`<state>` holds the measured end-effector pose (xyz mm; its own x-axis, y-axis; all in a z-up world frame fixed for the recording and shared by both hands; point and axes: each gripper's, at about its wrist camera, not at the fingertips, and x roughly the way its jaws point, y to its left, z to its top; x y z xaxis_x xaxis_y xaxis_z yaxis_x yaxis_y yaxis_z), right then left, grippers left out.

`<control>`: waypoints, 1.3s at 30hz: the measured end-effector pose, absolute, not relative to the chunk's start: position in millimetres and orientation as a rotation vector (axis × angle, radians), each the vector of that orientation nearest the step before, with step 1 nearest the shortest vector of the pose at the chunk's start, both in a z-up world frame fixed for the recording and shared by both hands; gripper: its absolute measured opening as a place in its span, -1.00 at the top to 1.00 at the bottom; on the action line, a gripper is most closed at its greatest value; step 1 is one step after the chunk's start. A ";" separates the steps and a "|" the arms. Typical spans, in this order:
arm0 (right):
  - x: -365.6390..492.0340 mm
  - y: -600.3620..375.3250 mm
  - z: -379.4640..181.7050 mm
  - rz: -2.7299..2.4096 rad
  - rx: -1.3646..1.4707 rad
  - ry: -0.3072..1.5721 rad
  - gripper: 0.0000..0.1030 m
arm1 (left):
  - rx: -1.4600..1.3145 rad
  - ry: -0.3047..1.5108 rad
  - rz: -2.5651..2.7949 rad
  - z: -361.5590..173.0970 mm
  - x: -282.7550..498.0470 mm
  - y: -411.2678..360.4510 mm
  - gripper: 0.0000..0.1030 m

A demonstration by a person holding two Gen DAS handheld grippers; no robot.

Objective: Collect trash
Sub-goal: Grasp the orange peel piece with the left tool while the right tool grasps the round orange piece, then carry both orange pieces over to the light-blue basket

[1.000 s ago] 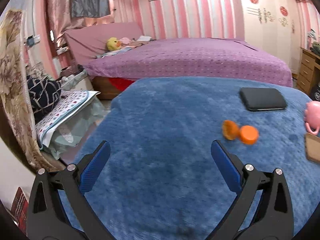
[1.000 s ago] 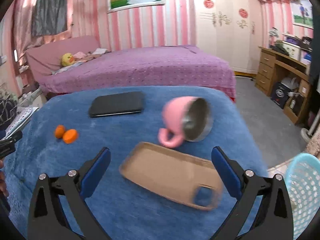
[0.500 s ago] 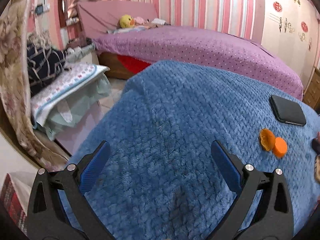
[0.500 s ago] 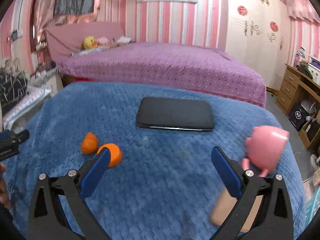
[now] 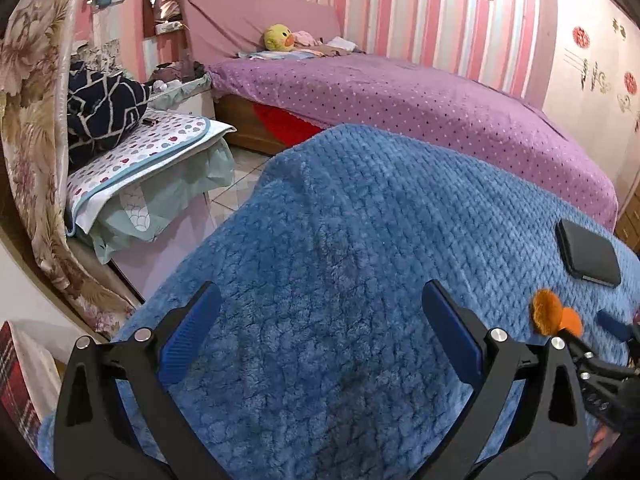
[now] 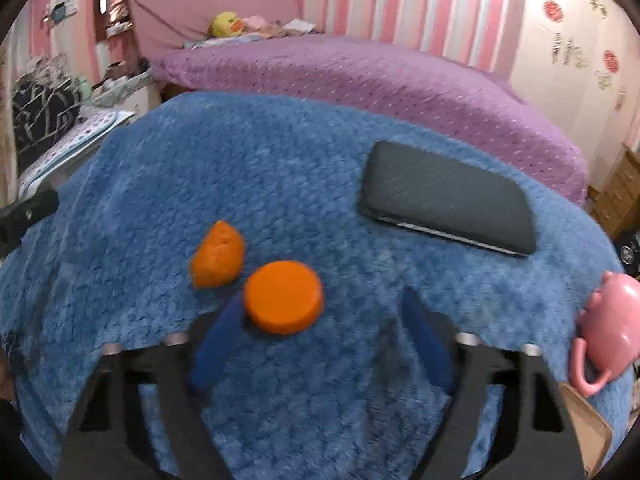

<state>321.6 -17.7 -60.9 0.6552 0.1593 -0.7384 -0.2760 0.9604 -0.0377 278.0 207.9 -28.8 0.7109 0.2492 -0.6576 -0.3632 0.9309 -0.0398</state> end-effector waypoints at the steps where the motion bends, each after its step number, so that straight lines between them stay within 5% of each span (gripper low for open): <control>1: 322.7 -16.4 -62.3 0.262 -0.154 0.828 -0.12 | -0.167 0.698 0.344 -28.0 278.3 205.9 -0.89; 4: 322.3 -17.7 -61.7 0.315 -0.129 0.824 0.23 | -0.143 0.694 0.348 -26.9 281.2 195.4 -0.89; 21: 300.2 -137.4 -34.8 0.125 -0.010 0.718 0.22 | 0.004 0.753 0.141 -37.4 310.2 75.2 -0.84; 27: 292.5 -157.5 -37.2 0.110 0.018 0.719 0.22 | 0.000 0.816 0.082 -51.3 324.5 54.1 -0.36; 33: 293.1 -160.1 -39.4 0.108 0.045 0.716 0.22 | 0.010 0.846 0.011 -58.3 326.9 46.7 0.53; 39: 290.0 -161.1 -39.3 0.098 0.049 0.710 0.22 | -0.089 0.826 -0.005 -54.9 323.1 61.1 0.58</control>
<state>290.0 -161.1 -39.3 0.7542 0.1065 -0.6480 -0.0728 0.9942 0.0786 323.1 61.1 -54.9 0.6779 -0.0394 -0.7341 -0.0303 0.9962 -0.0815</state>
